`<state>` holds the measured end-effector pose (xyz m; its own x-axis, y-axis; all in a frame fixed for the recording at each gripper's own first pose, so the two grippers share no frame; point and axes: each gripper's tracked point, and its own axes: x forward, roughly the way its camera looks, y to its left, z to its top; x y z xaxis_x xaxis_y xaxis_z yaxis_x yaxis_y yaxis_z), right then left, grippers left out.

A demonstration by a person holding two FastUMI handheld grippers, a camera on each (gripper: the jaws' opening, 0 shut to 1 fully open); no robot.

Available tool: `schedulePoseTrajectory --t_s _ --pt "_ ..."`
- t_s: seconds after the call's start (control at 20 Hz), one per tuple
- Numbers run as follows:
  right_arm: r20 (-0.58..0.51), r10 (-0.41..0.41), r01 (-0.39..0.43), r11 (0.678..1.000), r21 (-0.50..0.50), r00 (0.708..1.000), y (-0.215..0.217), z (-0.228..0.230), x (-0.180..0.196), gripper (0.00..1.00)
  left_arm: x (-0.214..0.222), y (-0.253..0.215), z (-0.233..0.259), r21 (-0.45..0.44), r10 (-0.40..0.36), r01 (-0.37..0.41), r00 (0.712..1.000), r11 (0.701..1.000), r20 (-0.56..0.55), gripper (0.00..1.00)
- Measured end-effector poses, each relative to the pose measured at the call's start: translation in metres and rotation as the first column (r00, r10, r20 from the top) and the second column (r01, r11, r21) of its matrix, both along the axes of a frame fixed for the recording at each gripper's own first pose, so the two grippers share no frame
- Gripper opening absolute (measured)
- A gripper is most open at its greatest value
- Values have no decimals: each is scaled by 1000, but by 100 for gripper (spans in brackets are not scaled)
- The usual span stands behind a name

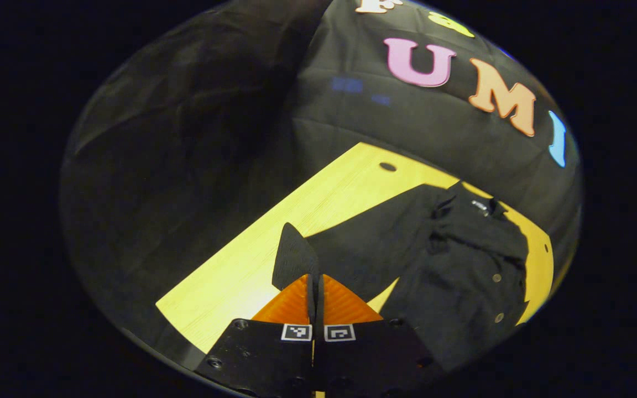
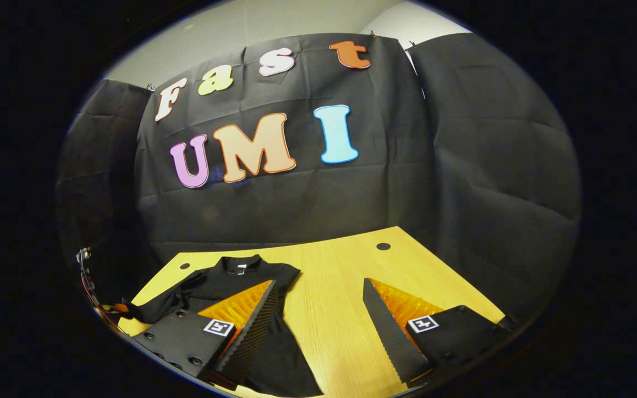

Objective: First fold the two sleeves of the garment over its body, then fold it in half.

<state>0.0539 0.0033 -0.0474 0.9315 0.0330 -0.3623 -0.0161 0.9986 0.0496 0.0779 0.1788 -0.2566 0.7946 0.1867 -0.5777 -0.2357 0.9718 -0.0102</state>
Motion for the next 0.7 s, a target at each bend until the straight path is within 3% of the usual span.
schedulePoseTrajectory --t_s 0.25,0.6,0.7 --pt "-30 19 -19 1000 4 999 1 -15 -8 98 66 -77 58 65 -213 208 972 976 102 0" --pt "-66 28 -27 999 20 997 1 -25 -25 98 146 -220 108 125 -453 436 870 891 194 0" --pt "-81 16 -14 999 29 997 -2 -28 -29 98 160 -268 106 96 -503 494 842 864 197 0"
